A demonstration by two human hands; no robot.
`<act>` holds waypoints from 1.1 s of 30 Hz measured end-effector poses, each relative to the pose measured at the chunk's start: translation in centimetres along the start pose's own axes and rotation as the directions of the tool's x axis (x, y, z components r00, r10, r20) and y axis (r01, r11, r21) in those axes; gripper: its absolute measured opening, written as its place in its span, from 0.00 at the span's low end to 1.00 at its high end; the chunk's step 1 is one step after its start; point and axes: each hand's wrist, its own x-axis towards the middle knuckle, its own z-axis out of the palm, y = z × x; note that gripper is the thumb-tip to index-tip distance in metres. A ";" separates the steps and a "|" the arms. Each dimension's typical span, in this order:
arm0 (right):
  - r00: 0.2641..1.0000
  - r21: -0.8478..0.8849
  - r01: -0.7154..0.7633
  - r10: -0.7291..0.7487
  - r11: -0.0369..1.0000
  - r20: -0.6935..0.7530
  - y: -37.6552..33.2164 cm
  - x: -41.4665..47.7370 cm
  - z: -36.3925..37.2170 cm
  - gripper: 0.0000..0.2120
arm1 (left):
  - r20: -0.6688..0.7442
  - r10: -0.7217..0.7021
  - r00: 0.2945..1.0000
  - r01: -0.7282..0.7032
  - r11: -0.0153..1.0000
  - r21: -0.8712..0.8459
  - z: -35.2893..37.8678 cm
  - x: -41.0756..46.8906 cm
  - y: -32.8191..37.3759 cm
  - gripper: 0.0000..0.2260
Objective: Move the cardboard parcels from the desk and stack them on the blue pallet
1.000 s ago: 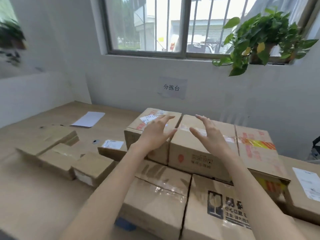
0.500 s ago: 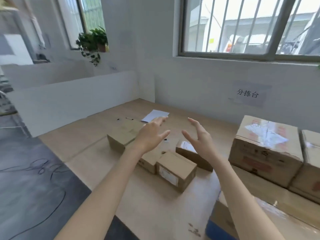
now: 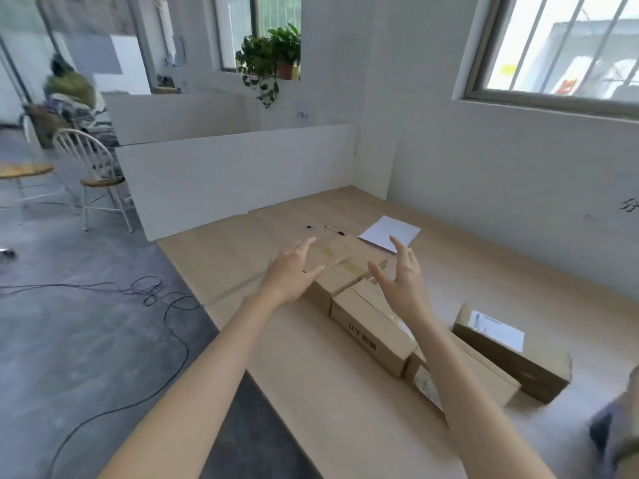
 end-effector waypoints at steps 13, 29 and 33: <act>0.912 -0.153 -0.377 0.395 0.914 0.113 6.2 12.2 19.0 0.45 | 0.270 -0.045 0.962 0.005 0.989 0.146 2.6 17.2 -14.3 0.41; 0.708 -0.450 -0.571 0.689 0.686 0.153 11.5 15.6 27.7 0.55 | 0.705 -0.006 0.709 -0.168 0.970 0.177 13.5 31.3 -21.2 0.55; 0.675 -0.461 -0.612 0.728 0.643 0.118 11.9 15.9 29.5 0.57 | 0.776 -0.009 0.631 -0.229 0.953 0.198 15.8 33.6 -23.5 0.58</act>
